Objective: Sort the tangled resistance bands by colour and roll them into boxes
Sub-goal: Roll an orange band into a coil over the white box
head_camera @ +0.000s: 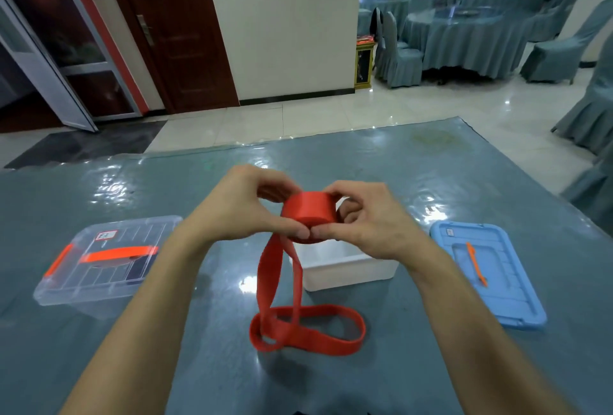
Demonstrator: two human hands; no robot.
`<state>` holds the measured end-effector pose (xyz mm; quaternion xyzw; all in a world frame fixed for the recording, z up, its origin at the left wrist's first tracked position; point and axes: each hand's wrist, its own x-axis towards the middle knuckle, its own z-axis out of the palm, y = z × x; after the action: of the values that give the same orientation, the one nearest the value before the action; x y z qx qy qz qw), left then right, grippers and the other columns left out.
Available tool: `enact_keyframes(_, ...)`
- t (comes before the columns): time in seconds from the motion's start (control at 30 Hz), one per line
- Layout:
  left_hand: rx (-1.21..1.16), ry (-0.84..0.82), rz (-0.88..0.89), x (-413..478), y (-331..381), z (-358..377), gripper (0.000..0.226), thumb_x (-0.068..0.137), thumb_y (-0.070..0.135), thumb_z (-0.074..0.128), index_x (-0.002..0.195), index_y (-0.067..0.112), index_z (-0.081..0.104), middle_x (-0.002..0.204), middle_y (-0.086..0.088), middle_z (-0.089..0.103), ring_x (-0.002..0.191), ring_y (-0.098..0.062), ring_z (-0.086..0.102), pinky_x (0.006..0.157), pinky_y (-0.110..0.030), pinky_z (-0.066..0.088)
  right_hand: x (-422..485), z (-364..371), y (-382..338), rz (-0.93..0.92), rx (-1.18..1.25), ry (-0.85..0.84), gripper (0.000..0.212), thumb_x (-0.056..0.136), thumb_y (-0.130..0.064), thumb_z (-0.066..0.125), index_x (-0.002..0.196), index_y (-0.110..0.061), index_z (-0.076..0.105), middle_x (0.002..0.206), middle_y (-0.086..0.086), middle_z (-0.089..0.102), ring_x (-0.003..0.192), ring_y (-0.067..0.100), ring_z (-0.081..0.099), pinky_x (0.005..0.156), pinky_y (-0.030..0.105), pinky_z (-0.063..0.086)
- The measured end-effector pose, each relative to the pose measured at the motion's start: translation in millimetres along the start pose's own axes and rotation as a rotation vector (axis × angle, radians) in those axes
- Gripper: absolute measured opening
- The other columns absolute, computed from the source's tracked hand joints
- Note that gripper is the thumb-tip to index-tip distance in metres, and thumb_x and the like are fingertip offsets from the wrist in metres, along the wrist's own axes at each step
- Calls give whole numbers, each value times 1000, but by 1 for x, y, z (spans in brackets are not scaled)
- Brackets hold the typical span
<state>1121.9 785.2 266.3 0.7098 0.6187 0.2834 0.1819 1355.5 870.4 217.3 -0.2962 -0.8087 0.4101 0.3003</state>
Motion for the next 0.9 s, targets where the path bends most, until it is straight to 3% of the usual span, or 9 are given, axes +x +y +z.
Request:
enact_keyframes(0.1, -369, 63, 54, -5, -2, 1, 58, 55, 36, 105, 107, 20, 85, 98, -6, 85, 97, -23, 83, 93, -34, 65, -7, -17, -12, -43, 244, 27, 47, 65, -42, 99, 102, -26, 76, 67, 2, 73, 58, 23, 72, 68, 49, 63)
enact_keyframes(0.17, -435, 67, 87, -4, 10, 3, 58, 55, 35, 104, 109, 21, 85, 99, -8, 85, 96, -25, 83, 89, -30, 64, -12, -24, -18, -55, 352, 56, 50, 64, -35, 100, 105, -18, 77, 80, 16, 76, 66, 36, 76, 70, 49, 64)
enact_keyframes(0.23, -370, 108, 133, -3, 24, 1, 53, 57, 42, 105, 104, 29, 85, 96, -2, 85, 93, -20, 83, 87, -26, 63, -18, -27, -21, -51, 414, 80, 49, 67, -24, 100, 108, -11, 76, 89, 20, 76, 70, 42, 76, 74, 51, 64)
enact_keyframes(0.37, -183, 123, 199, -2, 54, -12, 49, 63, 49, 102, 105, 32, 82, 95, 9, 84, 89, -10, 83, 84, -21, 65, -29, -29, -22, -76, 526, 95, 45, 73, -17, 95, 111, -10, 73, 96, 12, 78, 74, 36, 77, 80, 43, 64)
enact_keyframes(0.5, -197, 27, 96, 1, 69, -15, 53, 64, 34, 106, 110, 24, 80, 96, 4, 85, 91, -16, 84, 88, -35, 68, -38, -30, -23, -77, 593, 140, 43, 75, -17, 90, 112, -10, 71, 108, 12, 76, 81, 34, 79, 79, 41, 65)
enact_keyframes(0.6, -43, -26, 85, 9, 77, -9, 45, 64, 32, 107, 99, 22, 81, 86, 6, 83, 81, -13, 82, 81, -37, 68, -44, -43, -17, -3, 345, 36, 60, 72, -36, 100, 122, -30, 67, 107, -10, 77, 79, 16, 78, 74, 31, 63)
enact_keyframes(0.7, 515, -142, 113, 26, 96, 5, 44, 57, 55, 100, 79, 26, 75, 63, 9, 69, 58, -7, 65, 58, -29, 54, -47, -51, -7, 7, -206, 64, 82, 54, -73, 92, 127, -51, 61, 104, -37, 69, 75, -9, 66, 65, 14, 45)
enact_keyframes(0.8, 801, -249, 125, 38, 114, 27, 46, 57, 62, 91, 77, 25, 72, 60, 8, 61, 60, -6, 55, 59, -32, 54, -52, -42, 3, 14, -185, 9, 59, 61, -65, 89, 112, -43, 68, 90, -26, 70, 70, -2, 66, 59, 22, 47)
enact_keyframes(0.9, 548, -304, 21, 40, 109, 30, 61, 57, 58, 100, 106, 32, 76, 81, 14, 74, 77, -3, 68, 76, -34, 62, -59, -44, 21, 20, 21, 8, 46, 69, -47, 94, 109, -34, 73, 88, -2, 72, 62, 12, 69, 64, 38, 59)
